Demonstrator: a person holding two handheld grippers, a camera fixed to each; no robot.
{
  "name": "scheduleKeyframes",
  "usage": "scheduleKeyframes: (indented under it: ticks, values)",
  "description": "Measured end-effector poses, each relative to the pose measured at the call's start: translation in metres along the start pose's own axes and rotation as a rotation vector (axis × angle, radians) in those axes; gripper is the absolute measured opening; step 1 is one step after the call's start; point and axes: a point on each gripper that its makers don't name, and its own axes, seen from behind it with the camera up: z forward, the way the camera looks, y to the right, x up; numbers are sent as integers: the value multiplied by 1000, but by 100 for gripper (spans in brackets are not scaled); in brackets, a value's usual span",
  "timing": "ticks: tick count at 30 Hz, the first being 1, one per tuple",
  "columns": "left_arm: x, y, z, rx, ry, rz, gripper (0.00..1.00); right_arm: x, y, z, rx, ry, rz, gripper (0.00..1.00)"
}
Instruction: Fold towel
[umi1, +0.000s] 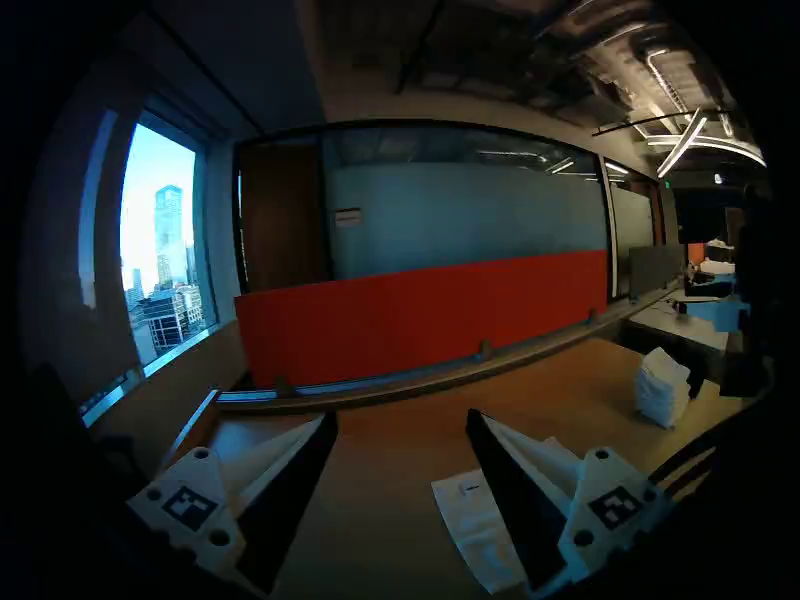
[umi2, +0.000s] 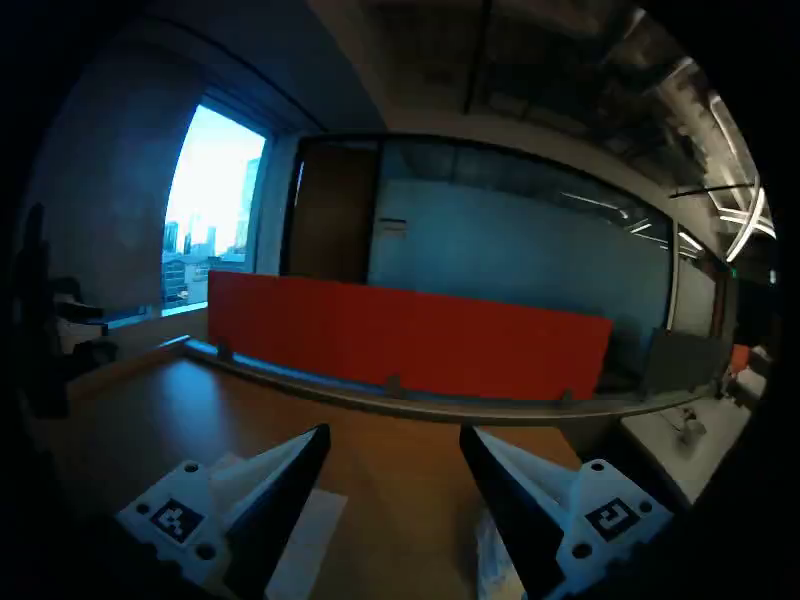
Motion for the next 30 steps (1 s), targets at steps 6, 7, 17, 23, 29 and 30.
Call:
scheduleKeyframes:
  ticks: [6, 7, 17, 23, 29, 30]
  values:
    - [-8, 28, 1, -133, -54, 44, 96, -5, -30, 3, 149, -51, -34, 100]
    - [-9, 32, 1, -146, -58, 54, 96, -6, -34, 3, 168, -57, -36, 100]
    - [-32, 49, -1, -216, -105, 93, 96, -16, -61, 4, 298, -116, -76, 100]
    - [-48, 59, -2, -267, -124, 71, 96, -37, -80, 1, 375, -169, -92, 100]
    - [-72, 65, 1, -287, -164, 73, 96, -63, -90, 3, 399, -208, -111, 100]
    - [-76, 66, 2, -292, -170, 75, 96, -68, -92, 4, 402, -215, -114, 100]
